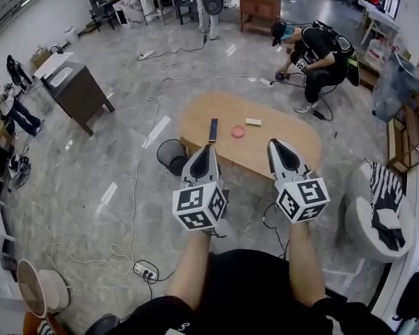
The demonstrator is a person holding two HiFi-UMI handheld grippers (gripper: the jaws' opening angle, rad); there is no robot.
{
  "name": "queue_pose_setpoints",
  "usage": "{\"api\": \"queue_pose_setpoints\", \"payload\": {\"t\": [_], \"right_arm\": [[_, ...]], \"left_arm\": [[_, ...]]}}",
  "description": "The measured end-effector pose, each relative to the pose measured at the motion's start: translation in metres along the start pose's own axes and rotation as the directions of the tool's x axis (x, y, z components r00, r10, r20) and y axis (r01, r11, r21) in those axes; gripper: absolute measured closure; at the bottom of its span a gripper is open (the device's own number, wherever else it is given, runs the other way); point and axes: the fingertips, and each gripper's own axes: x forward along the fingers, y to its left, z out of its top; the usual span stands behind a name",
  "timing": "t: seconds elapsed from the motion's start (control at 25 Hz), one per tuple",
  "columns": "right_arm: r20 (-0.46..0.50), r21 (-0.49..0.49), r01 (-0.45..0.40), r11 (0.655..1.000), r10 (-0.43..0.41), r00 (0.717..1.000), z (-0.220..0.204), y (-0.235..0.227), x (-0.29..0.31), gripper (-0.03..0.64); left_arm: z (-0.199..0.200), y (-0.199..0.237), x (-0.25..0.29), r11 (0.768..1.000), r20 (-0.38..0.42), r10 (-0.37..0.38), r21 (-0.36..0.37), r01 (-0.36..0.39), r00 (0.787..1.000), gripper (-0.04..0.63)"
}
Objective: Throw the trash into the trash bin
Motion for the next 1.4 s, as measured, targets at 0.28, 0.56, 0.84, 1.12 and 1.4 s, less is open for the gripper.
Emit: {"api": "queue_pose_setpoints", "payload": {"t": [0.28,0.56,0.84,1.12,1.4], "right_arm": [[-0.021,0.040,0.028,0.999,-0.027,0.999,-0.024,-0.036,0.057,0.605],[-0.052,0.148,0.067,0.987,-0.060,0.997,-0.057,-0.075,0.150,0.606],[-0.164,0.273,0.127,0.954,-0.084,0.983,-0.131,-0.112,0.259,0.604],[-0.291,0.272,0.132,0.953,-0.049,0.955,-0.176,-0.127,0.317,0.604],[-0.458,0.296,0.066,0.953,0.081,0.885,-0.275,-0.124,0.351,0.604]], "left_arm": [[-0.017,0.030,0.068,1.000,-0.065,0.002,0.012,-0.001,0.998,0.589],[-0.037,0.069,0.165,0.998,-0.190,-0.027,0.042,0.036,0.981,0.589],[-0.084,0.126,0.263,0.997,-0.346,-0.038,0.051,0.059,0.937,0.589],[-0.126,0.183,0.320,0.999,-0.420,0.021,-0.020,-0.032,0.907,0.589],[-0.210,0.234,0.335,0.973,-0.495,0.148,-0.082,-0.215,0.856,0.589]]}}
